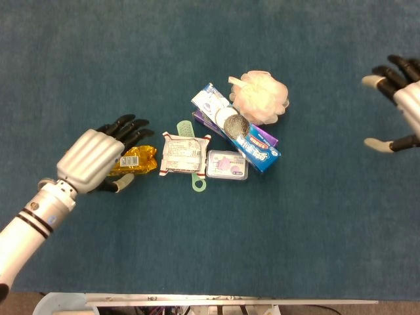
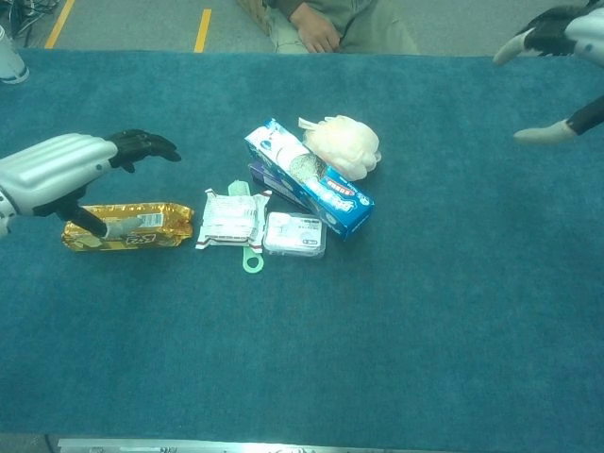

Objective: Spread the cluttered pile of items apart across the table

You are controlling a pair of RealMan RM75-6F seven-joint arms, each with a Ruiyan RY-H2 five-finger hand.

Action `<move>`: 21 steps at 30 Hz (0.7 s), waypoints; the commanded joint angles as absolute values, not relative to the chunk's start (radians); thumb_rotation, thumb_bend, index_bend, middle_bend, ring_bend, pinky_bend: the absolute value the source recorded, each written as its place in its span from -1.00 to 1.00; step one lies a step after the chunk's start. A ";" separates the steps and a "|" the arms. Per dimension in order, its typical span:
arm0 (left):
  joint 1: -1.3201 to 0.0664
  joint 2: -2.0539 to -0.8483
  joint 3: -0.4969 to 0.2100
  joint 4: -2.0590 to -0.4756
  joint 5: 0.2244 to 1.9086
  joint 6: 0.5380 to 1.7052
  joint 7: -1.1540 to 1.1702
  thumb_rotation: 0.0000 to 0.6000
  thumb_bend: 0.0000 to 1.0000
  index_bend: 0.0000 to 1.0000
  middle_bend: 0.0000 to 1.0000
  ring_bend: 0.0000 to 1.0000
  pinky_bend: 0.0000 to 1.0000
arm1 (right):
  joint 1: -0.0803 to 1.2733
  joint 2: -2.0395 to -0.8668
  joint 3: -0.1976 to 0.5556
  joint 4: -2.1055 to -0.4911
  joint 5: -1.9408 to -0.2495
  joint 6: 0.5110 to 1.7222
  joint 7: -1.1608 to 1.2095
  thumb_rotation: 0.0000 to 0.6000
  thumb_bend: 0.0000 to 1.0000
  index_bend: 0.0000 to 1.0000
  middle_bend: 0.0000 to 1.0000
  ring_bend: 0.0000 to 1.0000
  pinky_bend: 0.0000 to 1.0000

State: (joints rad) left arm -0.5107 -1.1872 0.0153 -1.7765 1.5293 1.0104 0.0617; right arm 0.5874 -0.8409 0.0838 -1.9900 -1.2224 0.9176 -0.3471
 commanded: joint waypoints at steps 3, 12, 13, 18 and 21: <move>-0.488 -1.151 0.030 -1.814 1.546 1.050 0.069 1.00 -0.36 -0.74 -0.82 -0.92 -0.47 | 0.656 -0.891 0.086 -1.961 -1.178 0.833 -0.404 0.36 -0.66 -0.27 -0.40 -0.63 -0.38; -0.457 -1.110 0.046 -1.851 1.556 1.094 0.065 1.00 -0.37 -0.73 -0.82 -0.92 -0.47 | 0.790 -1.022 0.060 -1.926 -1.037 0.727 -0.581 0.53 -0.58 -0.19 -0.33 -0.57 -0.34; -0.455 -1.107 0.047 -1.853 1.557 1.097 0.063 1.00 -0.37 -0.73 -0.82 -0.92 -0.47 | 0.805 -1.034 0.056 -1.924 -1.017 0.718 -0.595 0.54 -0.58 -0.19 -0.33 -0.57 -0.34; -0.447 -1.095 0.050 -1.858 1.559 1.106 0.057 1.00 -0.37 -0.73 -0.82 -0.92 -0.47 | 0.890 -1.101 0.019 -1.917 -0.907 0.699 -0.703 0.56 -0.57 -0.18 -0.32 -0.56 -0.33; -0.445 -1.090 0.050 -1.861 1.559 1.108 0.051 1.00 -0.37 -0.73 -0.82 -0.92 -0.47 | 0.937 -1.129 -0.001 -1.917 -0.834 0.702 -0.750 0.56 -0.56 -0.19 -0.30 -0.53 -0.30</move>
